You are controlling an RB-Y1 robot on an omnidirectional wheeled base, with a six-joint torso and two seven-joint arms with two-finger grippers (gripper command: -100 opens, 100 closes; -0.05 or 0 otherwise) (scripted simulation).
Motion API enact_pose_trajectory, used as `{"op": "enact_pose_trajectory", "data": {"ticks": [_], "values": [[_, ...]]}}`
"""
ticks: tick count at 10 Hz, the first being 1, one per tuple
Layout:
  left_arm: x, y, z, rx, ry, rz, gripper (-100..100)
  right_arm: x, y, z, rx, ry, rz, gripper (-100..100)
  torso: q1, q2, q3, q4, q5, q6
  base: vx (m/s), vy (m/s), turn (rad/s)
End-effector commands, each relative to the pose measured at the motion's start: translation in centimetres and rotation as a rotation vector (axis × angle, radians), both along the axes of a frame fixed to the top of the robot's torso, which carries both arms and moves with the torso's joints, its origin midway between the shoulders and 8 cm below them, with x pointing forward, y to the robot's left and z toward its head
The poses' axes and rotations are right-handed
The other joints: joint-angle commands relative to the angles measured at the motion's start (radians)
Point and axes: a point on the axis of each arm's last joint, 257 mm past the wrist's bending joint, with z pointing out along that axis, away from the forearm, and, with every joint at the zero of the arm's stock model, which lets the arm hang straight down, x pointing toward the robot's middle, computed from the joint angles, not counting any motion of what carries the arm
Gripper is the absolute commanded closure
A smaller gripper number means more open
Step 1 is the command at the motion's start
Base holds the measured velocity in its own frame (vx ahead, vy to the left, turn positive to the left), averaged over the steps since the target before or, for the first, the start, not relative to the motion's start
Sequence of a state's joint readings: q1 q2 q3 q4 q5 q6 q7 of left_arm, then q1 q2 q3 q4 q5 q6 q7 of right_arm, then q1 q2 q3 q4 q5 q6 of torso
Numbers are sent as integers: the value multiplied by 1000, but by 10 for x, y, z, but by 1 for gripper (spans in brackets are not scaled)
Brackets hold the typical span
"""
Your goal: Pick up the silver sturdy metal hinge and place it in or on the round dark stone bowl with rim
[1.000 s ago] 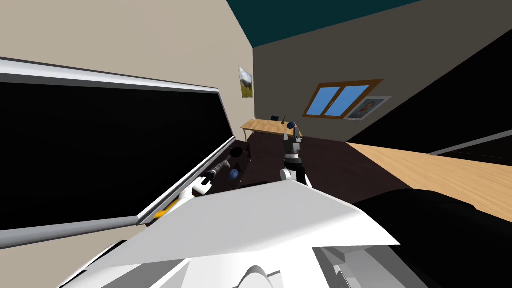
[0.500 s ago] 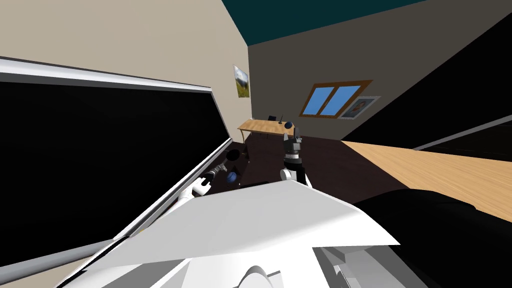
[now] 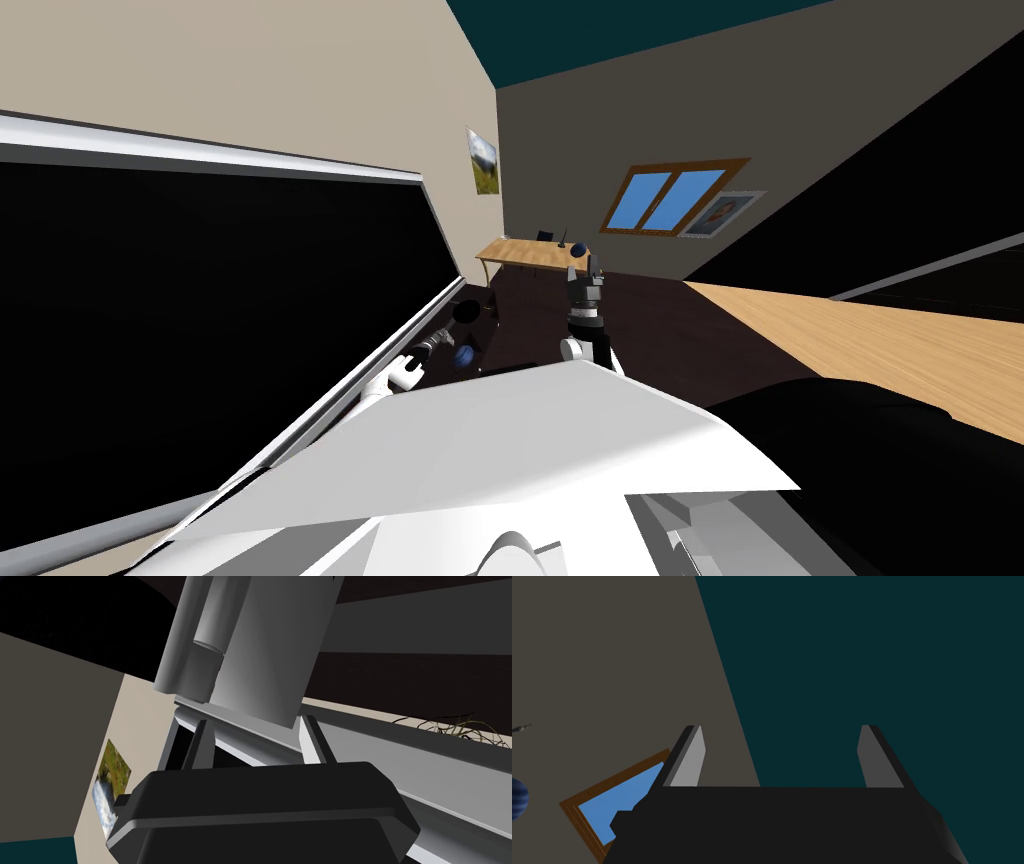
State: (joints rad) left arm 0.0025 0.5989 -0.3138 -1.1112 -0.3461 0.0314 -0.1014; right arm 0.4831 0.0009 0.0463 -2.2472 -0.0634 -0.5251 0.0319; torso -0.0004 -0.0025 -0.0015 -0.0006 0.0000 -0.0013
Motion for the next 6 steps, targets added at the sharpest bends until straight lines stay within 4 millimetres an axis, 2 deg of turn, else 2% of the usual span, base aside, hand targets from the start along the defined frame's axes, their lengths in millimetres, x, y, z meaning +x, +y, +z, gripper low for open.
{"op": "enact_pose_trajectory", "data": {"ticks": [1, 4, 5, 6], "values": [[0, 0, 0, 0, 0, 0, 100, 0, 0, 0, 0, 0, 0, 0, 0, 0, 0, 0, 0, 0, 3, 5, 13], [1, 1, 1, 1, -2, 1, 100, 0, 0, 0, 0, 0, 0, 0, -1, 0, -1, -1, 1, 1, 0, 0, 0], [1, 1, 1, 1, -2, 1, 0, 0, 0, 0, 0, 0, 0, 0, -1, -1, -1, -1, 1, 1, 0, 0, 0], [13, -7, 11, -10, -23, -5, -100, 0, 0, 0, 0, 0, 0, 0, -1, -1, -1, -1, 1, 1, -121, 34, 98]]}}
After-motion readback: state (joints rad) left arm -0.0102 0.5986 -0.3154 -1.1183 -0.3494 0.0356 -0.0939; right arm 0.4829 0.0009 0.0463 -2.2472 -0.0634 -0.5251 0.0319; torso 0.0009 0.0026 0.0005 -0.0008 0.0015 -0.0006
